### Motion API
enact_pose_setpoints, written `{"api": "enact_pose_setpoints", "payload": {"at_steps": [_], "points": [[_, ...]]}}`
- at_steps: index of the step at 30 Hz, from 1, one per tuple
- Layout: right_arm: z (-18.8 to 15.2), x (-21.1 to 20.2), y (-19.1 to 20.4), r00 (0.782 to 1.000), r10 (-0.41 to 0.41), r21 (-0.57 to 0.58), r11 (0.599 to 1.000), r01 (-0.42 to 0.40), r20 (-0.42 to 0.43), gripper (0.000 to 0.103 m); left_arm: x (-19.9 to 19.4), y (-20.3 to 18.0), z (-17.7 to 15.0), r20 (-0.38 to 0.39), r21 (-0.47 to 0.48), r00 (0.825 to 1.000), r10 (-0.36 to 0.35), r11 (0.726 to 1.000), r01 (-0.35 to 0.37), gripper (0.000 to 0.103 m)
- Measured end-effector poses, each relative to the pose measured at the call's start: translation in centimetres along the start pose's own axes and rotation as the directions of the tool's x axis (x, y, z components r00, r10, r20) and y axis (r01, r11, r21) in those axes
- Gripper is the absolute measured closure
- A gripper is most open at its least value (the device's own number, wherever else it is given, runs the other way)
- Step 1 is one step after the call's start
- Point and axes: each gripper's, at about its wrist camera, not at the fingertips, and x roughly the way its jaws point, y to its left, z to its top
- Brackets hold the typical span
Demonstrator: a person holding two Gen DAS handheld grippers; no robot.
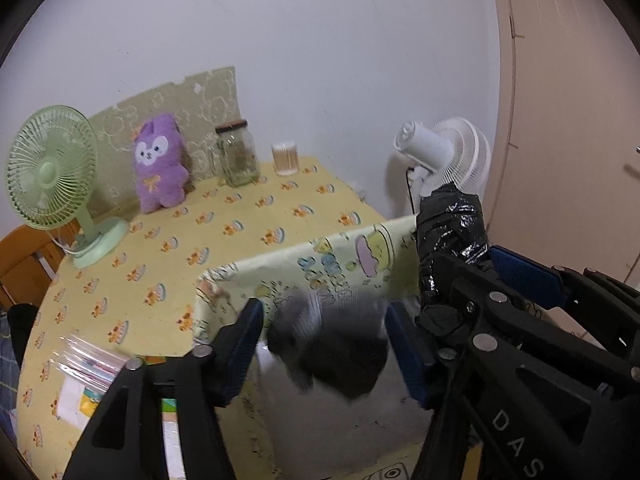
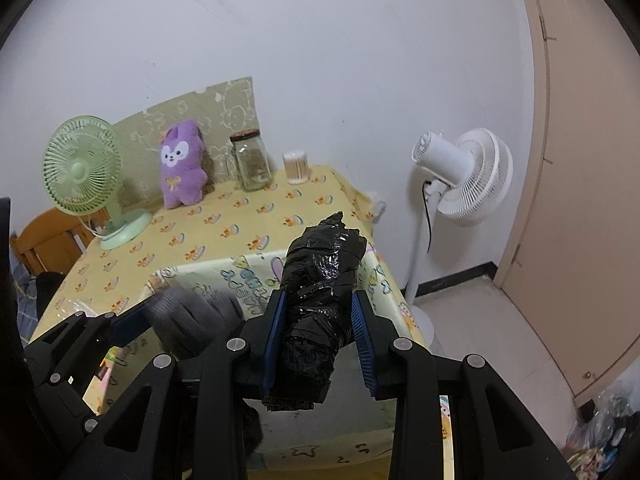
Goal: Organize soft objects
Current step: 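Open both tools to drop the glove and black bundle into the box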
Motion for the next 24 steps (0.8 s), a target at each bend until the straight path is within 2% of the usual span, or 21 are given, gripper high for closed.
{"api": "enact_pose_setpoints", "payload": {"at_steps": [8, 12, 16, 19, 21, 24], "points": [[0.1, 1.6, -1.2, 0.999, -0.023, 0.021, 0.999, 0.024, -0.045, 0.066, 0.6, -1.0, 0.0, -0.027, 0.020, 0.998, -0.049, 0.999, 0.049, 0.020], [0.1, 2.1, -1.3, 0.998, -0.019, 0.026, 0.999, 0.021, -0.060, 0.058, 0.5, -1.2, -0.1, -0.027, 0.026, 0.997, -0.068, 0.997, 0.068, 0.012], [0.2, 2.0, -1.0, 0.997, -0.029, 0.009, 1.000, 0.030, -0.070, 0.054, 0.5, -1.0, -0.1, -0.031, 0.015, 0.997, -0.075, 0.997, 0.075, 0.011], [0.1, 1.9, -0.8, 0.997, -0.023, 0.001, 1.000, 0.023, -0.078, 0.046, 0.4, -0.7, -0.2, -0.035, 0.009, 0.997, -0.074, 0.997, 0.074, 0.008], [0.1, 1.8, -0.6, 0.997, -0.013, 0.000, 1.000, 0.013, -0.080, 0.036, 0.2, -0.4, -0.3, -0.033, 0.005, 0.997, -0.074, 0.997, 0.074, 0.007], [0.1, 1.2, -0.1, 0.998, -0.013, -0.005, 1.000, 0.013, -0.067, 0.026, -0.4, 0.0, -0.3, -0.021, -0.001, 0.997, -0.074, 0.997, 0.074, 0.005]]}}
